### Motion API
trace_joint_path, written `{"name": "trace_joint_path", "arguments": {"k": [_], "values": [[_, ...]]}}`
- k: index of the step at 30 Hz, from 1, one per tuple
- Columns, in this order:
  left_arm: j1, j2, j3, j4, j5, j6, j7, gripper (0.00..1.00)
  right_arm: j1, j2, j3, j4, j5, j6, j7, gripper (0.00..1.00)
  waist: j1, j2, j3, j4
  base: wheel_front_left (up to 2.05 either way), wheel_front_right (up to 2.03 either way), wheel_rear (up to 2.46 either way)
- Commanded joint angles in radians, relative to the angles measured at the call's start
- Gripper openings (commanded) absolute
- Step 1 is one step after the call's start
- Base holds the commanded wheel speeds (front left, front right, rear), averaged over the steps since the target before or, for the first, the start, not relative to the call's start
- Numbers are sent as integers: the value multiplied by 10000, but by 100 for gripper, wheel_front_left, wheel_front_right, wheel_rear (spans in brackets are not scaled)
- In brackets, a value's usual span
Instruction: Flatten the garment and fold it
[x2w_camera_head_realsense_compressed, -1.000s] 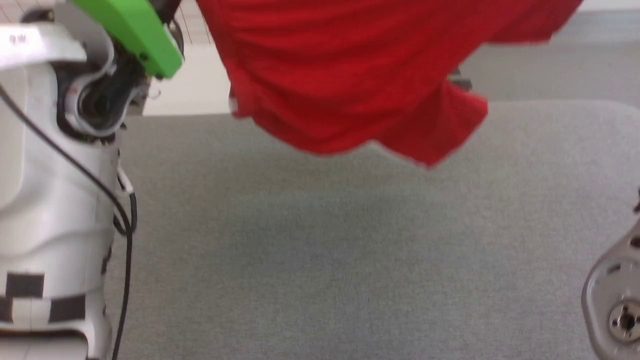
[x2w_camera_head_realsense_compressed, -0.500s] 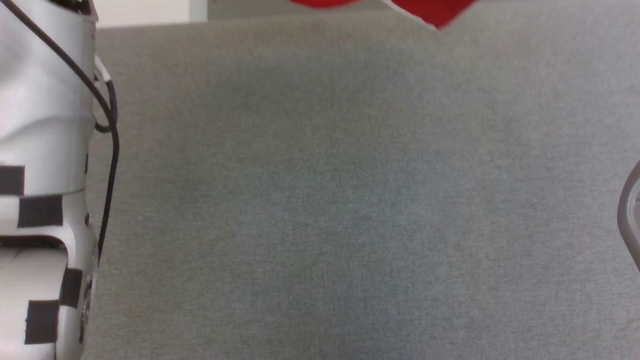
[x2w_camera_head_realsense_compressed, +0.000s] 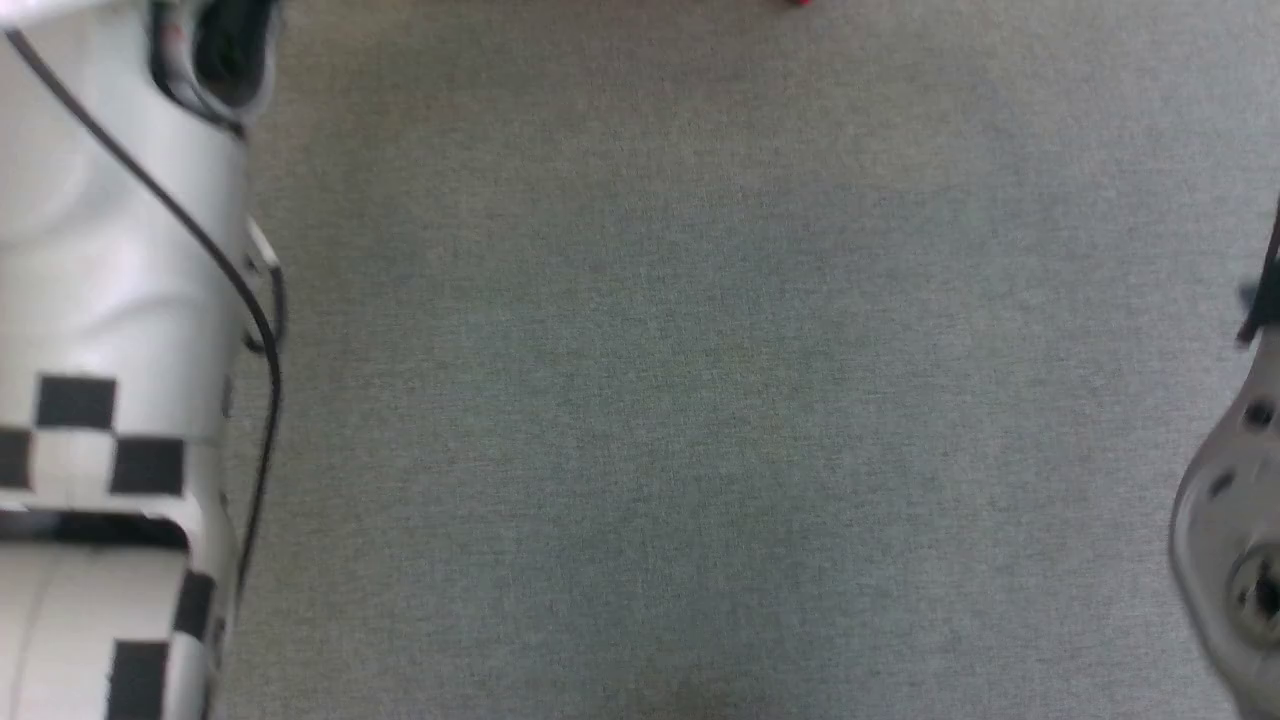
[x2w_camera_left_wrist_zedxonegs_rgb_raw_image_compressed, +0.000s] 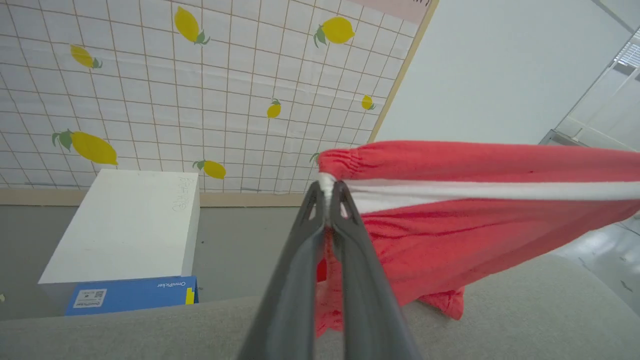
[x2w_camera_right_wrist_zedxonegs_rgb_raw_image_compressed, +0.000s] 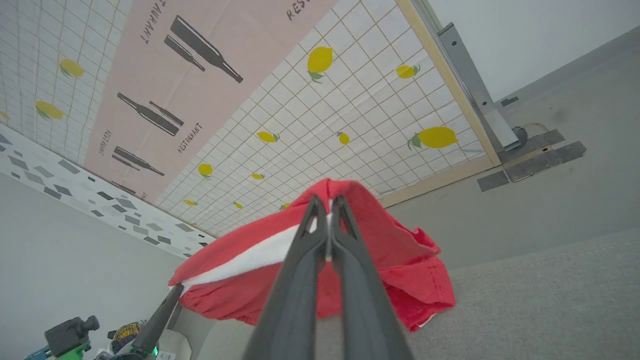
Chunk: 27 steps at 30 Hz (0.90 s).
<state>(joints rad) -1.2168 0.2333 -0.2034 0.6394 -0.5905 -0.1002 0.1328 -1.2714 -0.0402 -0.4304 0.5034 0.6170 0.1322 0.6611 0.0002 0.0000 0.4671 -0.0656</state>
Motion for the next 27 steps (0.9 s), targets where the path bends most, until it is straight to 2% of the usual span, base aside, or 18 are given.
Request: {"name": "trace_joint_path", "arguments": {"k": [1, 8, 14, 19, 27], "values": [[479, -30, 20, 30, -206, -89, -181, 0, 701, -101, 73, -446, 318, -15, 119, 0, -2, 0, -626, 273, 0, 0, 0], [3432, -134, -314, -508, -891, -265, -775, 0, 4932, -101, 743, -2758, 1741, -15, 1340, 0, -2, 0, -2144, 531, 0, 0, 0], [6533, -319, -438, -1470, -1632, -265, -706, 0, 8910, -101, 1166, -4964, 1497, -15, 2077, 0, -2, 0, -3121, 680, 0, 0, 0], [8697, -366, -436, -2176, -1986, 74, -520, 0, 11547, -101, 1216, -5778, 1517, -15, 2480, 0, -2, 0, -3668, 788, 0, 0, 0], [11251, -192, -400, -3338, -2297, 1030, 150, 0, 14620, -101, 1368, -6536, 1397, -15, 4070, 0, -2, 0, -4419, 865, 0, 0, 0]]}}
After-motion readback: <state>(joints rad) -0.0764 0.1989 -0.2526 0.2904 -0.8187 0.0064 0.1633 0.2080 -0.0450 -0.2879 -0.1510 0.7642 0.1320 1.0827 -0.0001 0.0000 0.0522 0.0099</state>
